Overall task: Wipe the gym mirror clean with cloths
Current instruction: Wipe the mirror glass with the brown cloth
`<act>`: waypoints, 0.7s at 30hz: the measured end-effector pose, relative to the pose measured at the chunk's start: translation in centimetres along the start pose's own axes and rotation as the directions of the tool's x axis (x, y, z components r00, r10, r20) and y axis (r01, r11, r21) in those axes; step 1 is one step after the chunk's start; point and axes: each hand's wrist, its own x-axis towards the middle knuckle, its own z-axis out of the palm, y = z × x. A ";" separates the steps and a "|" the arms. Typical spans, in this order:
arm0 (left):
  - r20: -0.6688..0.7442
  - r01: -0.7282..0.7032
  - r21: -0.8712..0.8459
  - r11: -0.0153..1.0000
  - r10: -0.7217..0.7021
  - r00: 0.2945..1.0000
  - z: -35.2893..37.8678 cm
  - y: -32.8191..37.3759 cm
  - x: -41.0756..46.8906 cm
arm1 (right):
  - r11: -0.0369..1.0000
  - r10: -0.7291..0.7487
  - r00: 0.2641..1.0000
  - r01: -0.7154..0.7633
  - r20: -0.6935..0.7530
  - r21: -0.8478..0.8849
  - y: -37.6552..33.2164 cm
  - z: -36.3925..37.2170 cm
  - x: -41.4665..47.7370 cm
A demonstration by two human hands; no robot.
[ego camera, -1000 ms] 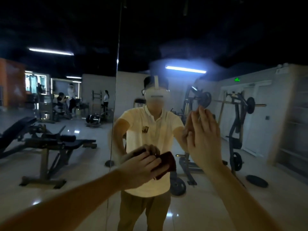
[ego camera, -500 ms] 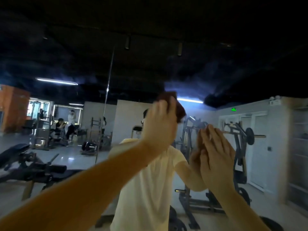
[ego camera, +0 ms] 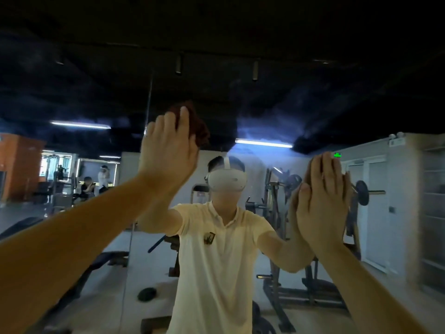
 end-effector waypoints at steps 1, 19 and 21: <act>-0.004 0.022 -0.009 1.000 -0.022 1.000 0.0 2.3 0.6 | 1.000 -0.013 1.000 0.013 -0.012 0.014 0.1 0.1 0.0; -0.033 -0.313 0.002 0.950 0.313 0.949 -0.4 3.8 -1.7 | 0.980 0.123 0.992 -0.121 -0.001 0.159 2.8 -2.4 -0.8; -0.015 -0.174 0.017 0.985 0.174 0.985 -0.8 0.7 -2.0 | 0.991 0.086 0.996 -0.086 0.006 0.103 2.4 -2.2 -1.3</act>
